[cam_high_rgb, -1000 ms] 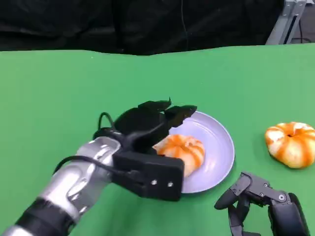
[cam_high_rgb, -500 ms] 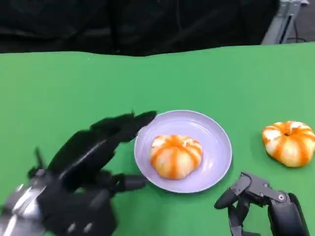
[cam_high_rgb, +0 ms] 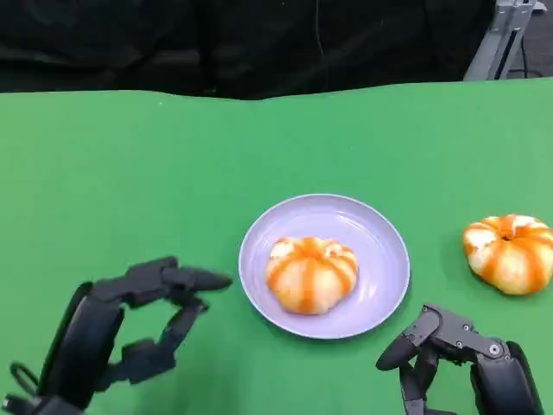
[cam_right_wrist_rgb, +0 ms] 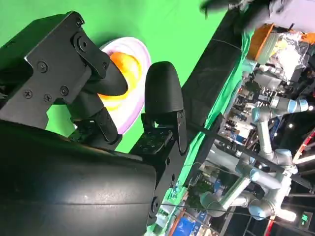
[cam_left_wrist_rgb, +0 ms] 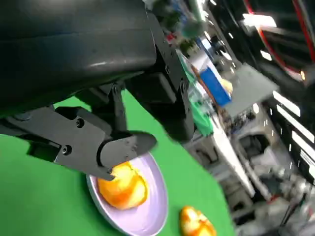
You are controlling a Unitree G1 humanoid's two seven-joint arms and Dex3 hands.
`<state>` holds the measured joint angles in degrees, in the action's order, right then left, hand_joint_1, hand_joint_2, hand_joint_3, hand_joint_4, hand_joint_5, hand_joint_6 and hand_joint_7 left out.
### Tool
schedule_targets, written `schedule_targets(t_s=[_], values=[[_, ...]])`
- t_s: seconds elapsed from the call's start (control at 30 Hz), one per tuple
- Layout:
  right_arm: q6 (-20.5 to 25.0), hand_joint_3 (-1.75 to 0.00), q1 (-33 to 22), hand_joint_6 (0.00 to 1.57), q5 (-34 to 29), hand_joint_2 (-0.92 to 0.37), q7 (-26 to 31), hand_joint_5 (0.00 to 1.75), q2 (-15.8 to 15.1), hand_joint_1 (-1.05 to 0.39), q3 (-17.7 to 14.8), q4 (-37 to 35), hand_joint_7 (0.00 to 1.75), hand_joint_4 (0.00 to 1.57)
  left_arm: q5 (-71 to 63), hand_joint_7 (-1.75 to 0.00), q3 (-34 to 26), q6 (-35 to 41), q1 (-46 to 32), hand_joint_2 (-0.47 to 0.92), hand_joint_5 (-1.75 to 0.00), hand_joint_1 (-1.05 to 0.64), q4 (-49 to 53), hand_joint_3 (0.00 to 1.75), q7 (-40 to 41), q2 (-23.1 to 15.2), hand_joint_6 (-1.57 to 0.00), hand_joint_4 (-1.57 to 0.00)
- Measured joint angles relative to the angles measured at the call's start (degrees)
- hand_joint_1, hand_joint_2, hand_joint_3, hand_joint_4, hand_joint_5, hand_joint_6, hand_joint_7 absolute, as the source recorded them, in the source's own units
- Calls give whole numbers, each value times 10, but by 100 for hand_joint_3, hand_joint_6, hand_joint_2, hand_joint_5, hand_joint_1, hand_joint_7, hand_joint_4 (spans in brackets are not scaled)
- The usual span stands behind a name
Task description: Grasp the bread from the table and place it into the plate.
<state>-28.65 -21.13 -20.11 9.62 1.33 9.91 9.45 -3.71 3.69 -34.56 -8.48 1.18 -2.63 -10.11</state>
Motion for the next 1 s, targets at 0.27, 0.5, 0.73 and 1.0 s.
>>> schedule_targets(t_s=[0.27,0.5,0.73,1.0], values=[[-1,-138,0,83,3,-29,-3,172,-1,5,-3,-1,132,89,17,-150,-14,7,-30,37,-173,4,-8,143,-2,26,-80,-85],[-4,-137,1,83,12,-29,-4,171,-10,5,-6,-8,133,89,43,-155,-13,21,-36,31,-172,3,-6,147,-29,32,-79,-83],[-5,-140,1,83,13,-28,-4,172,-11,5,-4,-8,132,90,46,-155,-14,23,-36,31,-172,9,-2,148,-43,33,-79,-83],[-5,-139,1,84,9,-28,-3,172,-11,4,-4,-8,133,90,44,-155,-14,21,-36,31,-173,8,12,148,-52,33,-81,-83]])
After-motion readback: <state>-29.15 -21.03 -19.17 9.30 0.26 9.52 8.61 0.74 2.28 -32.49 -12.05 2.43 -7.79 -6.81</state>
